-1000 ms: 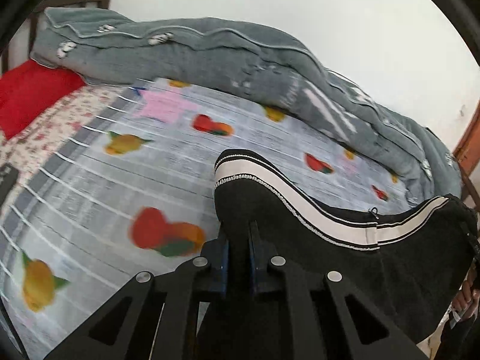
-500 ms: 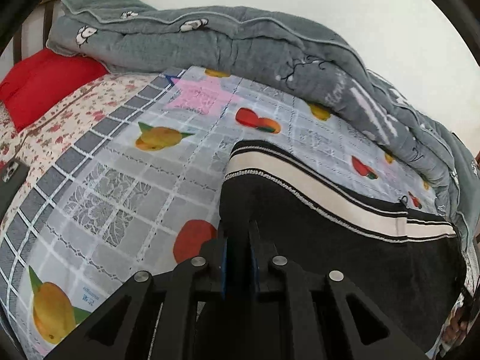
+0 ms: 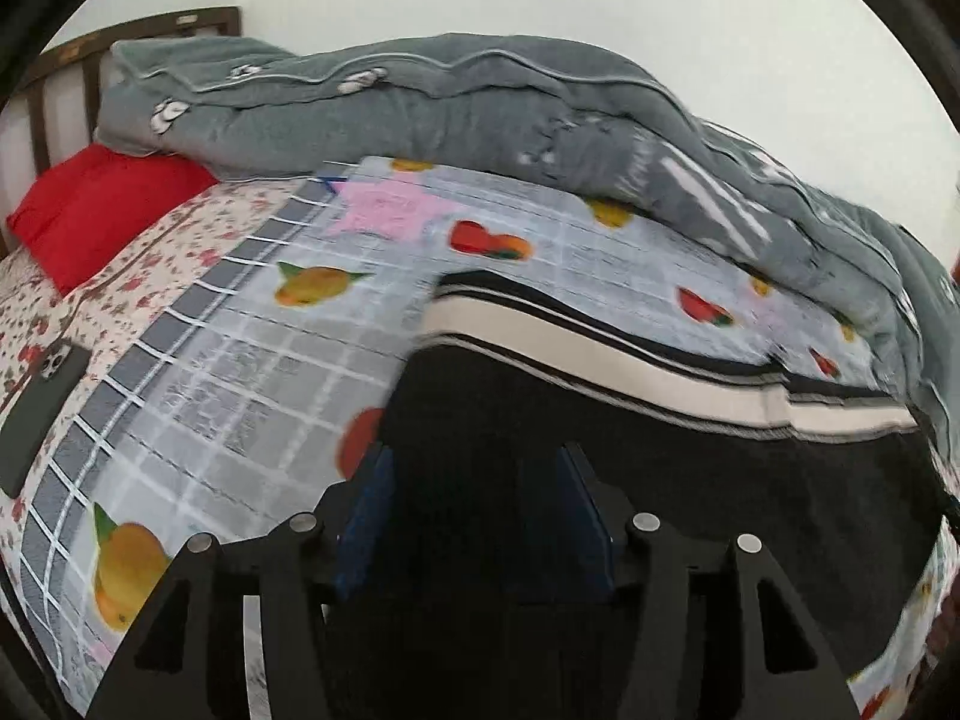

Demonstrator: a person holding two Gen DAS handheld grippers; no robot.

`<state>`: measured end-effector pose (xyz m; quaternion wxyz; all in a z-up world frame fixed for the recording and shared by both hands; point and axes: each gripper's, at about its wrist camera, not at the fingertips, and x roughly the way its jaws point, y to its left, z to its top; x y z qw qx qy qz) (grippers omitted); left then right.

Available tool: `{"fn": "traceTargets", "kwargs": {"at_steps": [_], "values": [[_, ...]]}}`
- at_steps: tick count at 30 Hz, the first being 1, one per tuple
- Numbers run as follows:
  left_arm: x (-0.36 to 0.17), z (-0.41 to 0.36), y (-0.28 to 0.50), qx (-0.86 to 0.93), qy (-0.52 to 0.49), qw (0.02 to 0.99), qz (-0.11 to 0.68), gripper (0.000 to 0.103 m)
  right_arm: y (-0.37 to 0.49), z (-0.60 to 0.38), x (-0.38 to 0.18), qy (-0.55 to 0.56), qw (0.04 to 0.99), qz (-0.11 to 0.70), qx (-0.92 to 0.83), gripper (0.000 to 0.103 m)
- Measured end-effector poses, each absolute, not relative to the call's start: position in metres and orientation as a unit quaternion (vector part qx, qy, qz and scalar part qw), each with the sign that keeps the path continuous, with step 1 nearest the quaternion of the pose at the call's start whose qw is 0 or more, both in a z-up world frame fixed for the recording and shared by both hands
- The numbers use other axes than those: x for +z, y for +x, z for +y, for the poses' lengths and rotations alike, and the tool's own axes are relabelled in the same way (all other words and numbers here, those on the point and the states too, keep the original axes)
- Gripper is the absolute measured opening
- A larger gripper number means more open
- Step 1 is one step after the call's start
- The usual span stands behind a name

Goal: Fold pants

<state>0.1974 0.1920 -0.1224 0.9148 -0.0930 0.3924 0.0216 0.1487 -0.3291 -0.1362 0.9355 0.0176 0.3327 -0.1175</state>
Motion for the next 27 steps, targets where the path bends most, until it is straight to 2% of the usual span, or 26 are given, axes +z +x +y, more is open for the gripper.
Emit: {"fn": "traceTargets", "kwargs": {"at_steps": [5,8,17,25,27], "values": [[-0.149,0.172,0.186,0.007,-0.086,0.898,0.431,0.054,0.172,-0.315,-0.175,-0.01,0.907,0.404,-0.122,0.05],[-0.161,0.169,0.173,-0.003,-0.094,0.896,0.434,0.054,0.162,-0.31,-0.17,-0.016,0.909,0.397,-0.122,0.05],[-0.149,0.182,0.137,-0.025,-0.134,0.895,0.426,0.055,0.149,-0.288,-0.138,0.048,0.924,0.371,-0.083,0.05],[-0.135,0.202,0.109,0.019,-0.12,0.908,0.401,0.055,0.168,-0.185,-0.122,0.043,0.929,0.365,0.05,0.05],[-0.133,0.212,0.103,0.028,-0.125,0.908,0.398,0.055,0.177,-0.149,-0.124,0.031,0.923,0.375,0.084,0.038]]}}
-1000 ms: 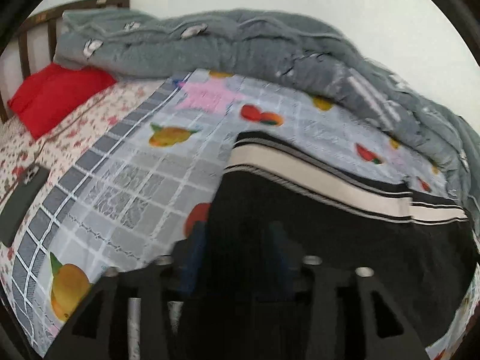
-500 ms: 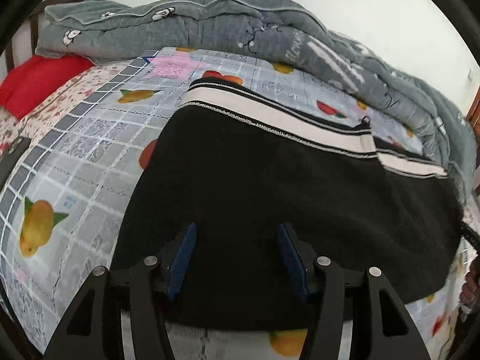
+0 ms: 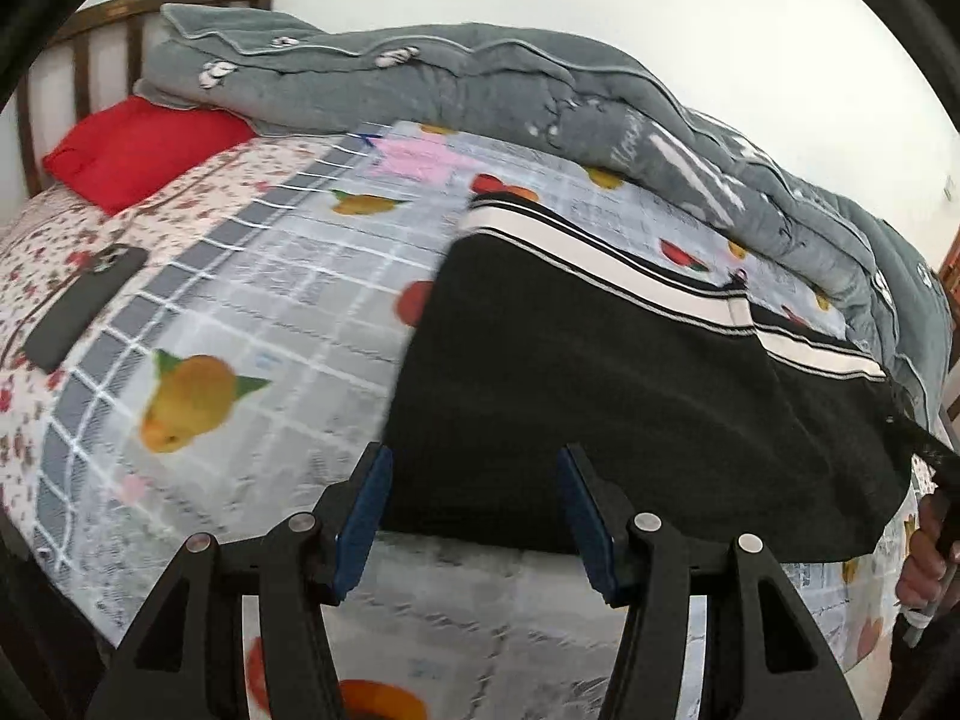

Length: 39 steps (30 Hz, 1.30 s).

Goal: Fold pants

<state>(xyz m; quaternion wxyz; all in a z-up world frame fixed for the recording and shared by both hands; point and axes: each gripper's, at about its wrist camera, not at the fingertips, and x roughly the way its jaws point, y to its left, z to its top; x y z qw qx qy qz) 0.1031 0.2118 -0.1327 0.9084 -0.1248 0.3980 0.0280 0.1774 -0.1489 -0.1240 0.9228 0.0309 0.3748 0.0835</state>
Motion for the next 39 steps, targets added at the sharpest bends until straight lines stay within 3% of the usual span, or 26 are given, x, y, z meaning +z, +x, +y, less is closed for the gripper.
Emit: {"fn": "traceTargets", "kwargs": {"at_steps": [10,13,15,17,20,25,29,39], "values": [[-0.138,0.253,0.086,0.051,-0.155,0.908,0.386,0.055,0.225,-0.053,-0.139,-0.001,0.905,0.394,0.161,0.032],[-0.143,0.26,0.085,0.049,-0.164,0.908,0.383,0.055,0.235,-0.041,-0.151,-0.01,0.896,0.414,0.16,0.023],[-0.145,0.263,0.085,0.046,-0.169,0.908,0.38,0.055,0.238,-0.035,-0.157,-0.028,0.899,0.412,0.143,0.009],[-0.146,0.264,0.084,0.041,-0.173,0.91,0.375,0.055,0.236,-0.034,-0.153,-0.039,0.906,0.397,0.144,0.005],[-0.147,0.266,0.081,0.02,-0.188,0.912,0.365,0.055,0.229,-0.051,-0.135,-0.013,0.925,0.352,0.143,0.005],[-0.152,0.259,0.091,-0.01,-0.208,0.905,0.371,0.055,0.237,-0.042,-0.152,-0.047,0.906,0.398,0.134,0.006],[-0.163,0.251,0.104,-0.037,-0.227,0.896,0.381,0.055,0.22,-0.054,-0.145,-0.026,0.911,0.389,0.135,0.012],[-0.185,0.255,0.143,-0.052,-0.308,0.871,0.379,0.052,0.179,-0.108,-0.141,-0.002,0.914,0.393,0.102,0.014]]}}
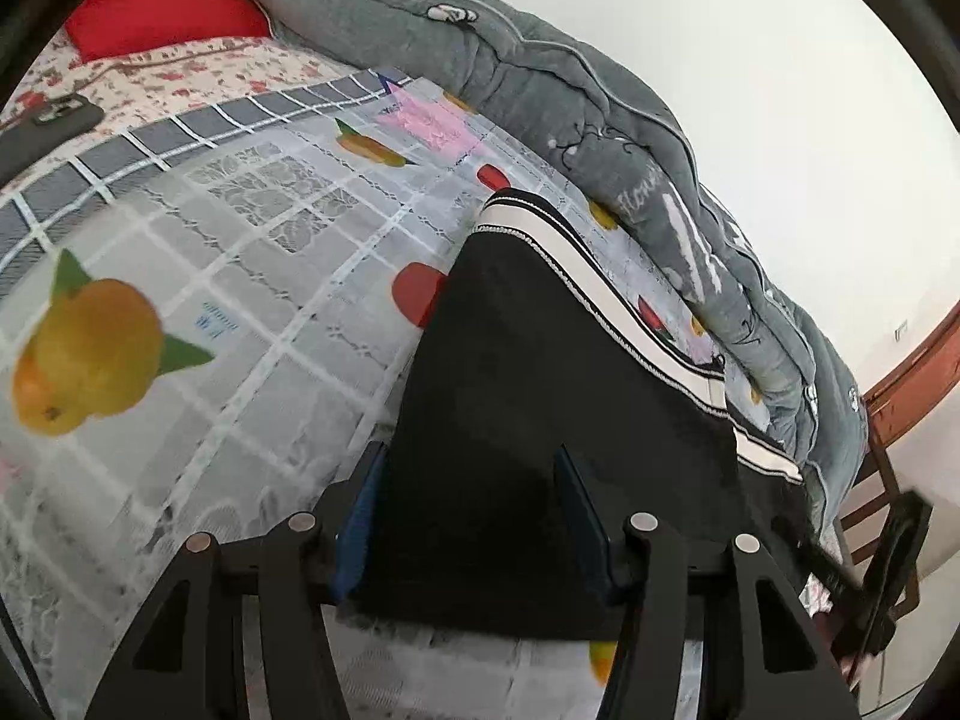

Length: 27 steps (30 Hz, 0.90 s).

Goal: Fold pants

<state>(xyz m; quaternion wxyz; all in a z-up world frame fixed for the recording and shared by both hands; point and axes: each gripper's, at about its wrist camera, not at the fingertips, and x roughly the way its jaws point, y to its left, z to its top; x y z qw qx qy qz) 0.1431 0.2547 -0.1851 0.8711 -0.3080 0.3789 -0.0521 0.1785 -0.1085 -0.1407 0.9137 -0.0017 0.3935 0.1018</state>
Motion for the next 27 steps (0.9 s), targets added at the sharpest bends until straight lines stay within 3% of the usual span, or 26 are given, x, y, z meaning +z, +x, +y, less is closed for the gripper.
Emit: {"fn": "traceTargets", "kwargs": {"at_steps": [11,27], "values": [[-0.185,0.252,0.096,-0.066,-0.295,0.875,0.378,0.049,0.172,-0.128,-0.149,0.033,0.913,0.393,0.103,0.014],[-0.19,0.242,0.137,-0.041,-0.333,0.865,0.373,0.049,0.136,-0.167,-0.143,0.002,0.923,0.38,0.059,0.015]]}}
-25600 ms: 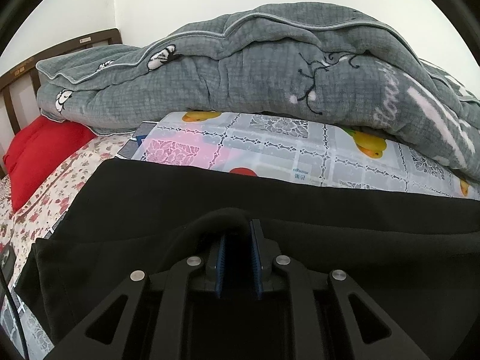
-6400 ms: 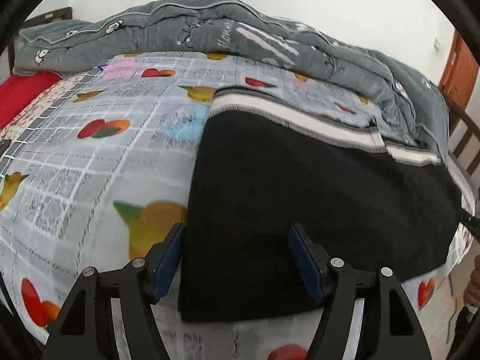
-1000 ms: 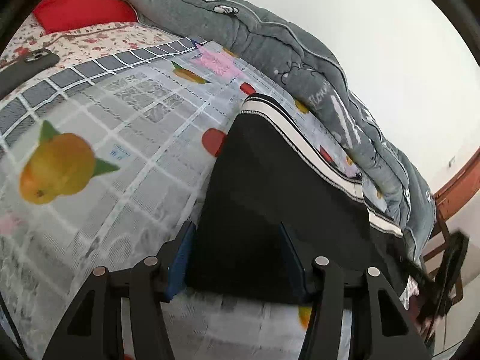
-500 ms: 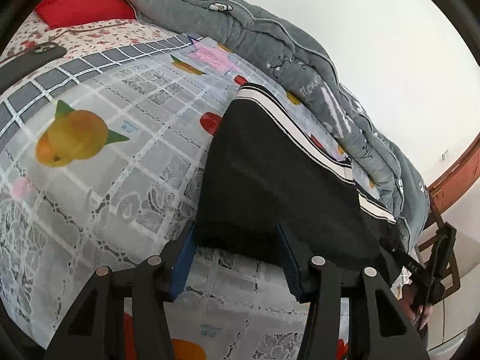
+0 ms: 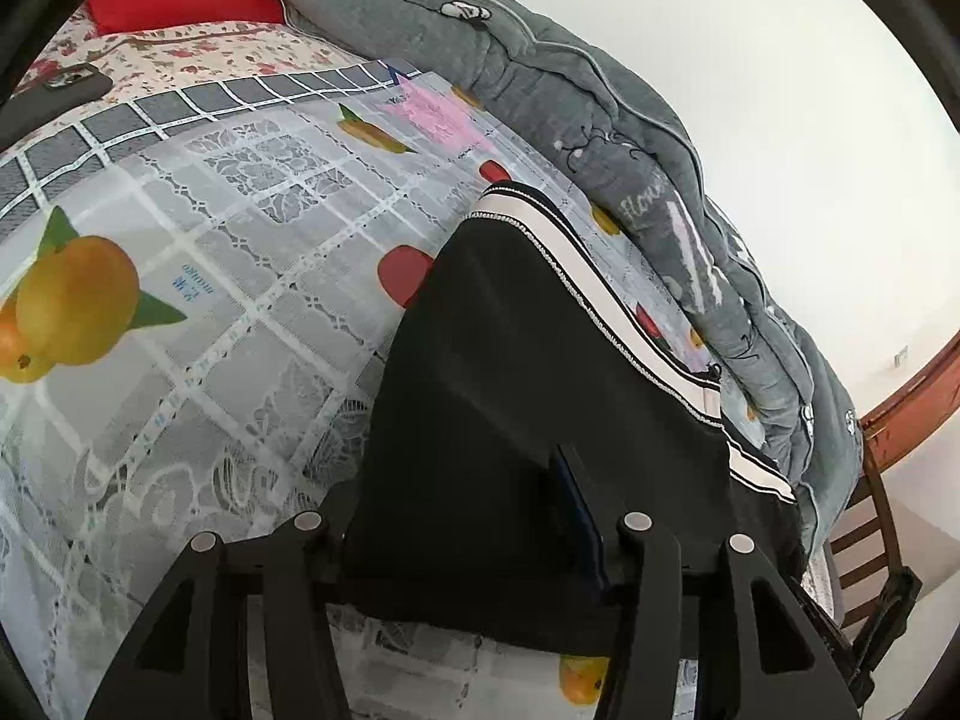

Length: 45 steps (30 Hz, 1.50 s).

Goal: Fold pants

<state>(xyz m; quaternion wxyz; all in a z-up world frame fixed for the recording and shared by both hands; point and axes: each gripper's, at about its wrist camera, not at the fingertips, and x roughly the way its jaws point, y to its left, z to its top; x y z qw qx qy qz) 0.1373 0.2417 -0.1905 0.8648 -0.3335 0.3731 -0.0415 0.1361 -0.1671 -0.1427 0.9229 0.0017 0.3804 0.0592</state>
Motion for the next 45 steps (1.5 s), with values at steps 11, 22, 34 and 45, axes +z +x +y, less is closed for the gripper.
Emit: {"fn": "traceTargets", "kwargs": {"at_steps": [11,22,34,45], "values": [[-0.163,0.214,0.126,0.024,-0.294,0.885,0.361,0.016,0.111,-0.242,-0.15,0.043,0.926,0.374,0.02,0.019],[-0.062,0.079,0.145,-0.043,-0.146,0.944,0.293,0.013,0.079,-0.306,-0.143,0.079,0.935,0.345,0.009,0.019],[-0.094,-0.039,0.15,-0.13,-0.106,0.926,0.339,0.013,0.074,-0.339,-0.148,0.085,0.93,0.357,-0.004,0.019],[-0.128,-0.093,0.148,-0.163,-0.082,0.902,0.392,0.013,0.063,-0.335,-0.148,0.078,0.93,0.359,0.014,0.02]]}}
